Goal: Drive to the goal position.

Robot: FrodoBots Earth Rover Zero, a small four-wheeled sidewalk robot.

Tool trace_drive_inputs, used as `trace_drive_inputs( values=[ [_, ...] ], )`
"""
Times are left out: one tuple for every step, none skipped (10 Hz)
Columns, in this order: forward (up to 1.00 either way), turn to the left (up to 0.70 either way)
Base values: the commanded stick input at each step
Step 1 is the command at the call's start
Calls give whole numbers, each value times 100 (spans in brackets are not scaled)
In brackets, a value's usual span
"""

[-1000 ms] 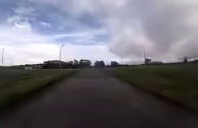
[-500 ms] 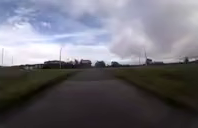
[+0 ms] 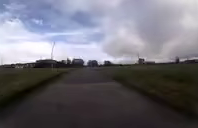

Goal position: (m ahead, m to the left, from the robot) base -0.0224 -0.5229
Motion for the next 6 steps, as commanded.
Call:
trace_drive_inputs(
  values=[
    [100,0],
    [100,0],
    [100,0],
    [100,0],
    [100,0],
    [100,0]
  ],
)
